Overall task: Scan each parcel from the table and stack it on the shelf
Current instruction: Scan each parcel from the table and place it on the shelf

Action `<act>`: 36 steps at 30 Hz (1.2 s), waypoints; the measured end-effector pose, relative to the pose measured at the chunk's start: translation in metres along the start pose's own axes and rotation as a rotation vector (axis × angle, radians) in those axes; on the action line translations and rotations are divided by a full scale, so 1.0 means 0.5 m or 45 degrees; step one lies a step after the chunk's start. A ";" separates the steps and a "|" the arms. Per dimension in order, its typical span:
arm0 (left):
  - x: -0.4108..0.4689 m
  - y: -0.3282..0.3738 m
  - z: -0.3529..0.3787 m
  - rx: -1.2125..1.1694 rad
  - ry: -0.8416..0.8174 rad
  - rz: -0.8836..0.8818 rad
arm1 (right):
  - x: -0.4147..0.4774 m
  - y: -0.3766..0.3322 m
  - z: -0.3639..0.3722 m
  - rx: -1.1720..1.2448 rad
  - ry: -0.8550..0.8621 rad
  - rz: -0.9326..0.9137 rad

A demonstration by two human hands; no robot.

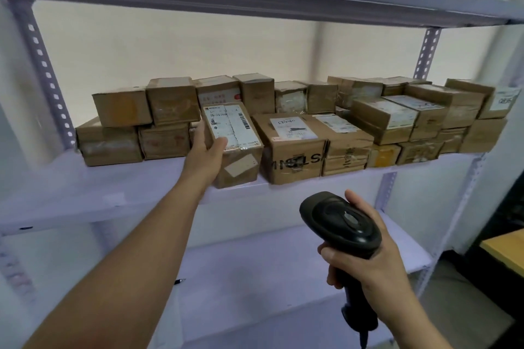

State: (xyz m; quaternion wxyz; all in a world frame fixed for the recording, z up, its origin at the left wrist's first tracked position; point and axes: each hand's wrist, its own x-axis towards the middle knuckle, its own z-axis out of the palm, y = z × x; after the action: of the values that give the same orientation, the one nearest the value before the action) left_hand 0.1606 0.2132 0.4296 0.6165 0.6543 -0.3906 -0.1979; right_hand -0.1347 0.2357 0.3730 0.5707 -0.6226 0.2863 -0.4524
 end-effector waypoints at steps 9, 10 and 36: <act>0.031 -0.018 0.015 0.212 -0.119 0.104 | -0.002 -0.009 0.009 -0.065 0.094 -0.007; 0.035 -0.021 0.016 0.231 -0.117 0.118 | -0.002 -0.010 0.009 -0.076 0.104 -0.006; -0.418 -0.100 0.279 0.434 -0.069 0.359 | -0.209 -0.031 -0.195 -0.175 0.255 -0.065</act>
State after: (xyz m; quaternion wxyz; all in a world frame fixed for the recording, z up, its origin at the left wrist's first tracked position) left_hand -0.0580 0.2769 0.3126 0.5079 0.6824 -0.5224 -0.0582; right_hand -0.2687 0.2859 0.3574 0.4834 -0.6191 0.3562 -0.5061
